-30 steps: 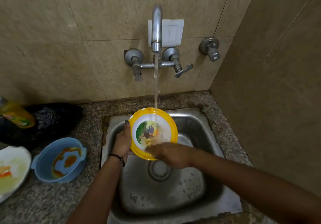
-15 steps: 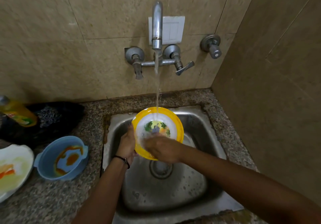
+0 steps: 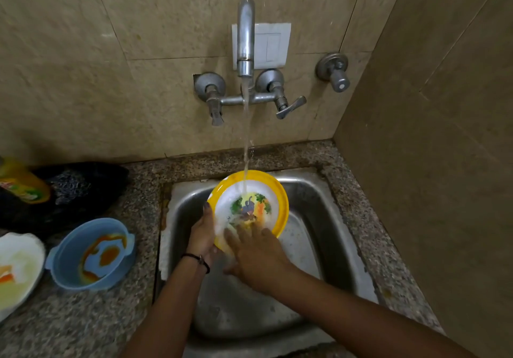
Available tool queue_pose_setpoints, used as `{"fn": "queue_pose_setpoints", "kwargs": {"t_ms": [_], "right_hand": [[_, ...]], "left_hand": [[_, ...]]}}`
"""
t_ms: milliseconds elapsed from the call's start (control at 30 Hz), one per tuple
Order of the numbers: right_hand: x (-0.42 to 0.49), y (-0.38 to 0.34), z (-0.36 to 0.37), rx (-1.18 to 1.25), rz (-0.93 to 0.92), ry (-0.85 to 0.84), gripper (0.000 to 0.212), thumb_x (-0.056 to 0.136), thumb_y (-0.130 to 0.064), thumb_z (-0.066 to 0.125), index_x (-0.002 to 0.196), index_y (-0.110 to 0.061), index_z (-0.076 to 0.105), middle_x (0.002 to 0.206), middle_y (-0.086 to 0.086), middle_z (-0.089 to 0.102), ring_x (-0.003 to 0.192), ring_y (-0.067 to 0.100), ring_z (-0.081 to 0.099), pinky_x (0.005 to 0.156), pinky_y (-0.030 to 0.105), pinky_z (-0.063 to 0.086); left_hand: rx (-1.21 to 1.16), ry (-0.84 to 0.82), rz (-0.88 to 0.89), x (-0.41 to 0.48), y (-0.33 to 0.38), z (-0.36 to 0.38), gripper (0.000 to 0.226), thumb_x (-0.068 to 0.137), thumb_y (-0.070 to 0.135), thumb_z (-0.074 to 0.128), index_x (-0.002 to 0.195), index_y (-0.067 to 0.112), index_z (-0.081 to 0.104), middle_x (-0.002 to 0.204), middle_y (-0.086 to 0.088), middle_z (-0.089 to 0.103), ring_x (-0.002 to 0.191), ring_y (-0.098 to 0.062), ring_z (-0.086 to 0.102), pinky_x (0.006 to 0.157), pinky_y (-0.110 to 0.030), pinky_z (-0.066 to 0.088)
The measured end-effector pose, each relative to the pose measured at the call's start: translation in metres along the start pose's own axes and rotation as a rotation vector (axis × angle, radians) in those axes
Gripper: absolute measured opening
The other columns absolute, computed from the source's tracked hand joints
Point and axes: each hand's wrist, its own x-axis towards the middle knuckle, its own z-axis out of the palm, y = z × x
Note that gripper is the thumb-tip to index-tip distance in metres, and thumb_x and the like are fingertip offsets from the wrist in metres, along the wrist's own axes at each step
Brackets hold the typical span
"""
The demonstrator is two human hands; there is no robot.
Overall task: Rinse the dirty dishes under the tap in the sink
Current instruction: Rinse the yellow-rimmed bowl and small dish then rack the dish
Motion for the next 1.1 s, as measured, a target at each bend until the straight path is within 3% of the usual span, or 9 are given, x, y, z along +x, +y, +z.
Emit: {"fn": "queue_pose_setpoints", "kwargs": {"t_ms": [67,167,300,400,567,733,867,1000,1100], "right_hand": [[-0.006,0.006,-0.002,-0.203,-0.089,0.168,0.044,0.079,-0.033,0.055,0.122,-0.024,0.062,0.104,0.010,0.069,0.093,0.027,0.065,0.083,0.033,0.047],[-0.008,0.014,-0.019,-0.107,-0.199,0.270,0.031,0.066,-0.022,0.047,0.083,-0.029,0.072,0.063,-0.003,0.066,0.061,0.017,0.063,0.068,0.028,0.048],[-0.010,0.041,-0.065,0.354,-0.125,0.389,0.024,0.085,-0.022,0.060,0.107,-0.025,0.070,0.099,0.001,0.073,0.090,0.018,0.067,0.078,0.029,0.047],[-0.001,0.075,-0.087,0.864,0.090,0.328,0.025,0.090,-0.020,0.061,0.115,-0.014,0.067,0.100,0.000,0.068,0.075,0.007,0.061,0.069,0.016,0.044],[0.030,0.098,-0.086,1.117,0.287,0.412,0.028,0.086,-0.016,0.066,0.114,-0.011,0.067,0.116,0.008,0.067,0.106,0.023,0.061,0.089,0.032,0.046],[0.047,0.051,-0.057,0.666,0.230,0.616,0.039,0.097,-0.010,0.041,0.134,0.000,0.048,0.140,0.017,0.048,0.132,0.030,0.043,0.111,0.034,0.029],[0.051,0.034,-0.024,0.105,-0.079,0.664,0.050,0.076,-0.017,0.061,0.121,0.005,0.060,0.128,0.022,0.058,0.122,0.034,0.054,0.101,0.052,0.039],[0.056,0.046,-0.042,0.260,0.031,0.755,0.044,0.094,-0.022,0.042,0.131,-0.001,0.052,0.137,0.017,0.052,0.129,0.026,0.049,0.111,0.039,0.030],[0.062,0.035,-0.050,0.222,0.117,0.720,0.047,0.093,-0.021,0.035,0.127,0.005,0.054,0.131,0.023,0.056,0.124,0.032,0.053,0.106,0.042,0.040]], "left_hand": [[-0.092,-0.124,-0.055,0.002,0.002,-0.003,0.044,0.099,0.042,0.040,0.115,0.006,0.062,0.115,-0.018,0.067,0.088,-0.027,0.066,0.070,-0.036,0.055],[-0.052,-0.189,-0.073,-0.005,0.010,0.001,0.021,0.099,0.022,0.047,0.106,0.009,0.062,0.071,-0.005,0.073,0.053,-0.015,0.068,0.044,-0.023,0.053],[-0.033,-0.304,-0.025,-0.006,0.026,0.002,0.044,0.096,0.045,0.043,0.119,0.013,0.062,0.104,-0.010,0.074,0.090,-0.021,0.071,0.073,-0.035,0.056],[0.062,-0.319,0.091,-0.008,0.040,0.000,0.061,0.085,0.065,0.038,0.116,0.019,0.063,0.116,-0.007,0.070,0.108,-0.022,0.065,0.092,-0.038,0.049],[0.098,-0.331,0.250,-0.014,0.055,0.002,0.040,0.097,0.036,0.047,0.118,0.007,0.064,0.107,-0.010,0.073,0.093,-0.025,0.070,0.075,-0.037,0.056],[0.091,-0.146,0.301,-0.031,0.057,0.023,0.025,0.099,0.017,0.047,0.090,0.002,0.065,0.085,-0.013,0.066,0.077,-0.024,0.059,0.073,-0.033,0.047],[0.034,-0.126,0.336,-0.035,0.057,0.022,0.022,0.095,0.031,0.051,0.083,0.016,0.060,0.074,-0.002,0.065,0.070,-0.015,0.059,0.072,-0.032,0.050],[-0.096,-0.139,0.319,-0.040,0.055,0.023,0.026,0.098,0.023,0.049,0.105,0.005,0.066,0.092,-0.013,0.072,0.082,-0.026,0.068,0.077,-0.038,0.056],[-0.126,-0.127,0.307,-0.041,0.052,0.028,0.034,0.098,0.023,0.048,0.119,0.000,0.063,0.111,-0.021,0.068,0.102,-0.034,0.065,0.090,-0.045,0.052]]}}
